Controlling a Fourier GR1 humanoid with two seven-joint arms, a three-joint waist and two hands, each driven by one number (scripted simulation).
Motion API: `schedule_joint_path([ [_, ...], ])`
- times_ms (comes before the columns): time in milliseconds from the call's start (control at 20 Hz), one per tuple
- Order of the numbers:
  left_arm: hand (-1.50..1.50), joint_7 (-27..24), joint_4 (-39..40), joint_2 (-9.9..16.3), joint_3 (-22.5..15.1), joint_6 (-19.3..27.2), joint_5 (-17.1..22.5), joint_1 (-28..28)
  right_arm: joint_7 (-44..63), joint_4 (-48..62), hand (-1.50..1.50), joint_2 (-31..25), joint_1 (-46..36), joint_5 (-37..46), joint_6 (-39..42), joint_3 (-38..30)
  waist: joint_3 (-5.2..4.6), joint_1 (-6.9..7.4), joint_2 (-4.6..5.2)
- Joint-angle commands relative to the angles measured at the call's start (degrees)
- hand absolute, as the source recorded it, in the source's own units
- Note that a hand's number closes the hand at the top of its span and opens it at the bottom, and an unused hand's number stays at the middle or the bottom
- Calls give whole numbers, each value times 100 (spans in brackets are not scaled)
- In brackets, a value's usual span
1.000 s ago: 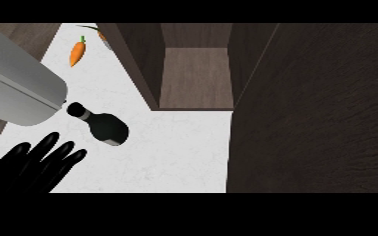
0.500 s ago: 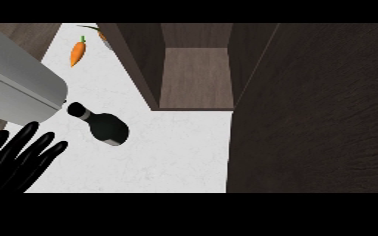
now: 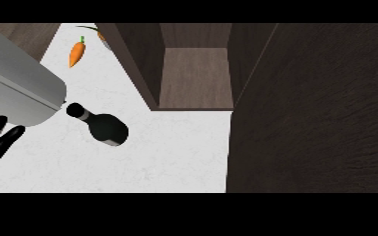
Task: Pick up the wine, place it into the cabinet and close the cabinet
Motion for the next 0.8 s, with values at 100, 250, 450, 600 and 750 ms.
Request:
schedule_joint_path([
  [100, -150, 194, 21, 186, 844, -427, 729, 448, 447, -1021, -150, 25, 300, -218, -164, -58, -2, 39, -14],
  [250, -150, 319, 582, 183, 665, -62, 336, -403, 128, -369, -150, 203, -35, 59, -143, 90, 1, 10, 9],
  [450, -150, 269, 1441, 272, 706, -375, 138, -686, 273, -607, -150, -11, 52, -489, 18, -296, 1, -35, 13],
  [600, -150, 293, 1781, 362, 796, -636, 107, -719, 290, -884, -150, 61, 253, -367, 17, -169, 1, -43, 5],
  [750, -150, 299, 2152, 281, 605, -718, -102, -996, 624, -907, -150, 55, -13, -319, -155, -149, -2, -42, 10],
])
